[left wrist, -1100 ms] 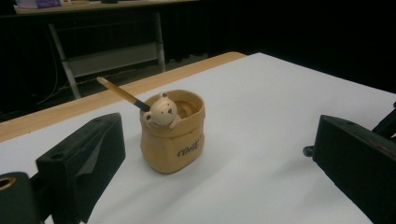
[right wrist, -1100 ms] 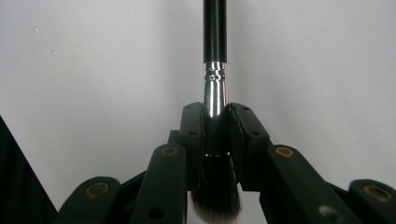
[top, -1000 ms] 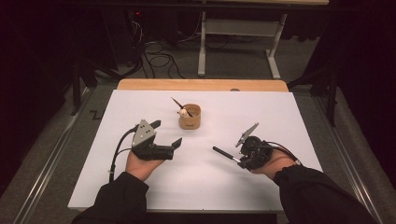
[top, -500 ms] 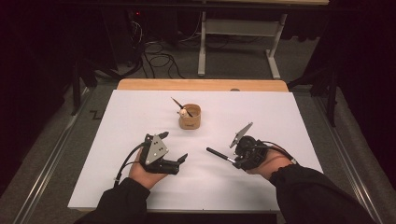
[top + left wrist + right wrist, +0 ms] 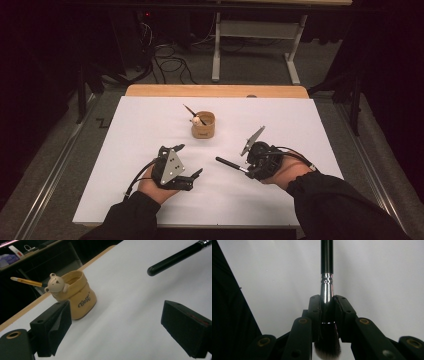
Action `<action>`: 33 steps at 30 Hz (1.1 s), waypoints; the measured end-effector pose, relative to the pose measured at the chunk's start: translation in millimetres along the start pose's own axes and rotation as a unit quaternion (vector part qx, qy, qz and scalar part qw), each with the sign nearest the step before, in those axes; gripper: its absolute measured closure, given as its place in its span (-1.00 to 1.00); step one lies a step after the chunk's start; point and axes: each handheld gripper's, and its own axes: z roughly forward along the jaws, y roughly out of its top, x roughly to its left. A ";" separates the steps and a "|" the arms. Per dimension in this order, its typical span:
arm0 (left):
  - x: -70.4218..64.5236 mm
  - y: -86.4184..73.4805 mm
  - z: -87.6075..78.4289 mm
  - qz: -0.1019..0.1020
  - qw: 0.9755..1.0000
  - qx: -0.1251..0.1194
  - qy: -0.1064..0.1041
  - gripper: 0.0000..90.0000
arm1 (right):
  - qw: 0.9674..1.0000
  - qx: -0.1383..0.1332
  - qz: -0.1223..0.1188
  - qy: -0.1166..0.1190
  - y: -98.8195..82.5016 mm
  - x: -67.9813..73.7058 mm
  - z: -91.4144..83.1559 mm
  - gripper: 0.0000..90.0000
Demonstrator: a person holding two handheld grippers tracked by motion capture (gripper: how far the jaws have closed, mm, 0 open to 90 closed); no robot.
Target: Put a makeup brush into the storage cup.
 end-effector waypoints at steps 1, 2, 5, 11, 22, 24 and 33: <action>-0.9 0.0 0.3 0.004 1.000 0.001 0.000 -0.76 | 1.000 0.001 -0.001 0.001 1.6 0.8 -0.9 0.73; -1.6 -0.1 0.6 0.010 1.000 0.002 0.001 -0.76 | 1.000 0.006 -0.002 0.000 3.4 1.9 -2.0 0.73; -3.9 -0.7 1.7 0.022 1.000 0.005 0.004 -0.74 | 1.000 0.010 -0.009 0.000 8.2 4.4 -4.3 0.73; -10.7 -1.3 3.0 0.057 0.998 0.007 0.008 -0.70 | 1.000 0.022 -0.021 0.004 17.0 9.7 -6.8 0.73; -22.8 0.8 3.2 0.121 0.992 0.007 0.021 -0.60 | 0.998 0.039 -0.038 0.015 29.6 19.0 -2.7 0.73; -22.9 0.9 3.1 0.123 0.992 0.007 0.022 -0.59 | 0.998 0.041 -0.042 0.019 31.4 20.2 -2.1 0.73; -29.0 1.6 3.2 0.150 0.988 0.007 0.028 -0.54 | 0.997 0.053 -0.052 0.023 40.1 25.3 -2.5 0.73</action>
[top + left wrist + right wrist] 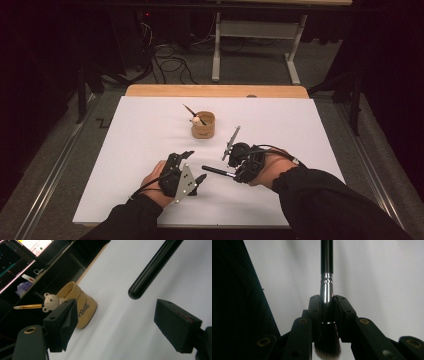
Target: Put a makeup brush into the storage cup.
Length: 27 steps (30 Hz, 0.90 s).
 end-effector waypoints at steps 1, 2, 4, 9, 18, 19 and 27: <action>-0.8 0.3 -0.1 0.002 1.000 0.000 0.000 -0.53 | 1.000 0.001 -0.003 0.001 0.9 0.0 0.0 0.73; -1.2 0.5 -0.1 0.006 1.000 0.001 0.000 -0.53 | 1.000 0.003 -0.005 0.001 1.7 0.2 -0.2 0.73; -2.0 0.5 0.0 0.011 1.000 0.002 0.001 -0.51 | 1.000 0.001 -0.004 0.002 2.8 0.7 0.2 0.73; -2.7 0.6 0.2 0.018 1.000 0.005 0.001 -0.48 | 1.000 0.012 -0.006 0.003 5.9 1.6 0.5 0.73; -5.4 0.7 0.5 0.038 0.999 0.005 -0.006 -0.37 | 1.000 0.027 -0.011 0.009 14.4 2.4 1.9 0.73; -5.6 0.6 0.5 0.038 0.999 0.005 -0.007 -0.35 | 1.000 0.024 -0.011 0.010 15.3 2.6 2.4 0.73; -9.7 1.3 0.4 0.058 0.998 0.005 -0.012 -0.11 | 0.999 0.043 -0.017 0.017 23.8 2.0 2.9 0.73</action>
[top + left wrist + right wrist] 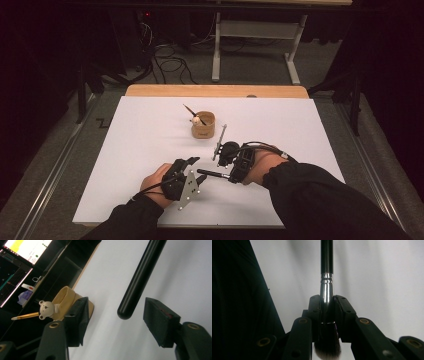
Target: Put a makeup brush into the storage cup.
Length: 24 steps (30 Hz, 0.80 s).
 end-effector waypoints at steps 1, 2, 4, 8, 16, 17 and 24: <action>-0.7 0.4 -0.3 0.004 1.000 0.000 -0.002 -0.06 | 1.000 0.002 0.001 0.001 0.9 -0.3 0.5 0.73; -0.9 0.6 -0.7 0.007 1.000 0.001 -0.003 -0.02 | 1.000 0.004 0.001 0.001 1.8 -1.0 1.2 0.73; -1.7 0.6 -1.3 0.014 1.000 -0.001 -0.004 0.05 | 1.000 0.007 0.002 0.002 2.9 -1.8 2.3 0.73; -2.4 0.2 -1.7 0.024 1.000 -0.001 -0.005 0.18 | 1.000 0.017 0.002 0.005 4.8 -3.1 4.5 0.73; -4.2 1.2 -1.6 0.039 0.999 0.001 -0.011 0.35 | 1.000 0.023 0.005 0.003 5.0 -4.5 7.0 0.73; -4.7 1.3 -1.6 0.041 0.999 0.001 -0.013 0.36 | 1.000 0.024 0.005 0.002 5.0 -5.0 7.1 0.73; -7.2 2.3 -1.6 0.056 0.998 0.004 -0.011 0.46 | 1.000 0.024 0.006 0.001 4.4 -6.2 7.9 0.73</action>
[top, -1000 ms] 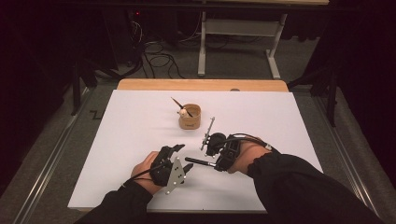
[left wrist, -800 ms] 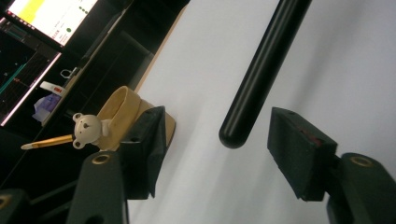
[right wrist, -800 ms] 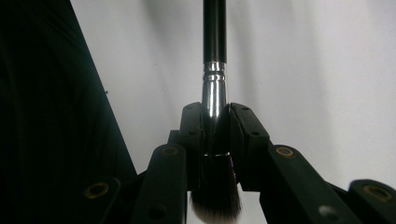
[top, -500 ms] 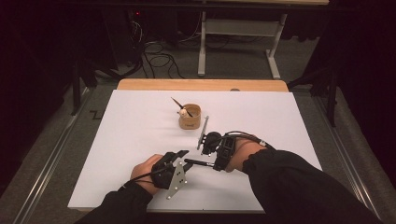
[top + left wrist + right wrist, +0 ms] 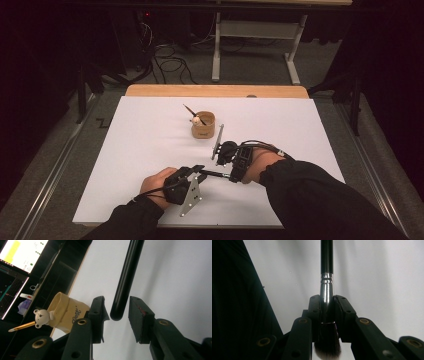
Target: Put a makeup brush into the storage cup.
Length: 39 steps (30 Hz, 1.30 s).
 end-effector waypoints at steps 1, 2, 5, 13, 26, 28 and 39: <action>-0.3 0.1 0.1 -0.001 1.000 -0.002 0.000 0.47 | 1.000 0.001 0.000 -0.001 0.1 -0.1 0.2 0.73; -0.1 0.3 -0.3 0.000 1.000 -0.001 -0.002 0.48 | 1.000 0.001 0.000 -0.002 0.2 0.0 0.4 0.73; -1.1 0.3 0.1 -0.001 1.000 -0.004 -0.003 0.52 | 1.000 0.002 -0.001 -0.003 0.6 0.3 1.6 0.73; -1.3 0.2 0.3 0.009 1.000 0.000 -0.004 0.61 | 1.000 0.008 0.002 -0.004 1.8 0.4 2.0 0.73; -2.6 -0.8 3.0 0.019 1.000 0.011 -0.009 0.73 | 1.000 -0.004 -0.004 -0.015 2.5 0.0 -1.9 0.72; -2.6 -1.0 3.6 0.014 1.000 0.009 -0.010 0.74 | 1.000 -0.006 -0.004 -0.018 2.8 0.0 -2.7 0.71; -2.5 -1.5 4.1 0.013 1.000 0.012 -0.018 0.77 | 1.000 -0.014 -0.006 -0.021 2.8 -1.4 -9.2 0.65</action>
